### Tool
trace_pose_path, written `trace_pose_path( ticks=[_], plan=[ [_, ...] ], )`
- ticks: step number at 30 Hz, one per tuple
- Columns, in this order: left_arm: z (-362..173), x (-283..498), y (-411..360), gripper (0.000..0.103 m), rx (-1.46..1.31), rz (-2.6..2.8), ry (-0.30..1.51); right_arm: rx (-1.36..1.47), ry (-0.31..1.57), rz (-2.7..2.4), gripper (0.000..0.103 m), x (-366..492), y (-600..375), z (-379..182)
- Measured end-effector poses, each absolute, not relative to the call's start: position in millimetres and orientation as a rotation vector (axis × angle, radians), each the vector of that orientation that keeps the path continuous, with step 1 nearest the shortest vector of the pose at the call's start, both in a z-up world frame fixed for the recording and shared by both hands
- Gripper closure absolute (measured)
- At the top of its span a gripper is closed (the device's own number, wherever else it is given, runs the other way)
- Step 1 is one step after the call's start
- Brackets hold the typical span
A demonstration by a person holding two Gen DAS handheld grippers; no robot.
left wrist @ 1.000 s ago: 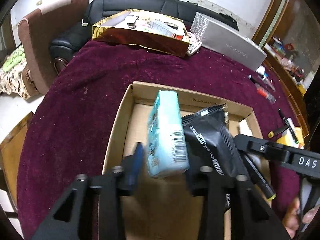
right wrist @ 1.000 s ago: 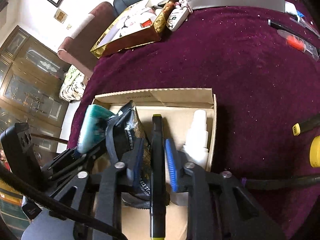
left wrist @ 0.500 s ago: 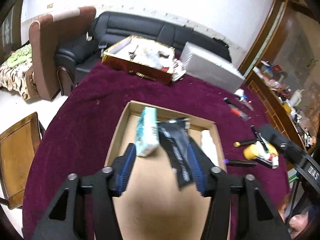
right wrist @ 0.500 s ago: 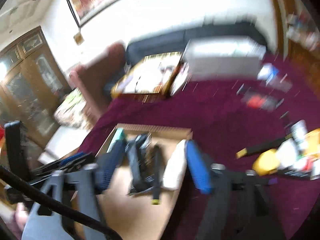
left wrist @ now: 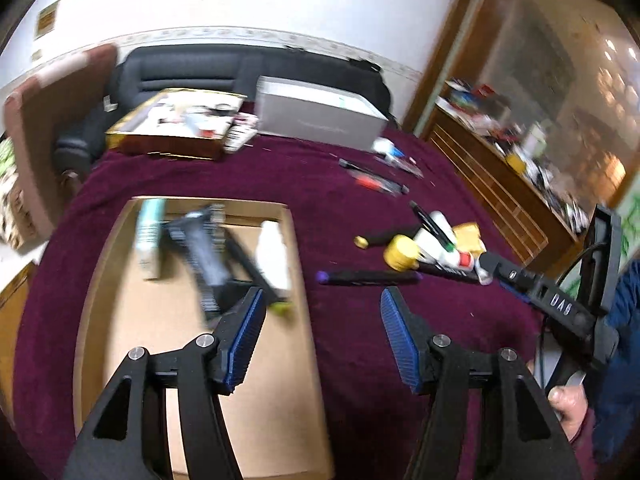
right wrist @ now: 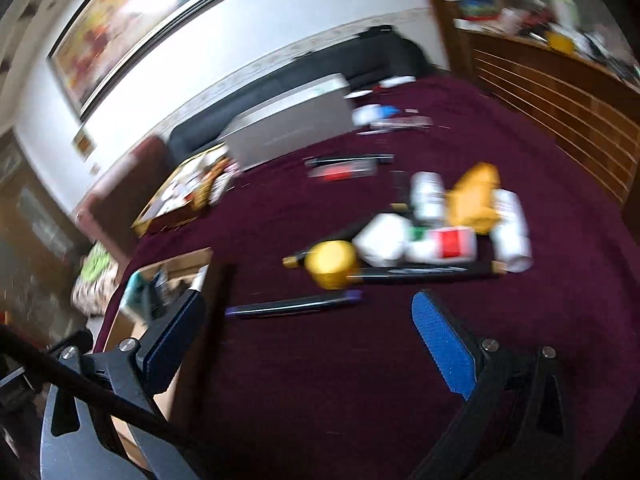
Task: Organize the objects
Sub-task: 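Grasp the purple-capped black marker with the left gripper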
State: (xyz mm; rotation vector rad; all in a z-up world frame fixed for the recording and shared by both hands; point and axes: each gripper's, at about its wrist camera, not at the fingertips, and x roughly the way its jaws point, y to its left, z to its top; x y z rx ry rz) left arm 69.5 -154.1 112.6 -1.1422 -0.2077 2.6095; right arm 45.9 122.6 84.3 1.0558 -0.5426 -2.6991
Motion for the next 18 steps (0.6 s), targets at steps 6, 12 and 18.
trace_pose_path(
  ticks=[6,12,18],
  plan=[
    [74,35,-78,0.049,-1.272,2.497,0.106,1.051,-0.755,-2.702,0.0,52,188,66],
    [45,-2,-26,0.049,-1.299,2.428,0.464,1.045,-0.837,-2.678,0.0,42,214,44],
    [8,-30,0,0.048,-1.307,2.356,0.851,1.057,-0.925,-2.635,0.0,30,228,24]
  ],
)
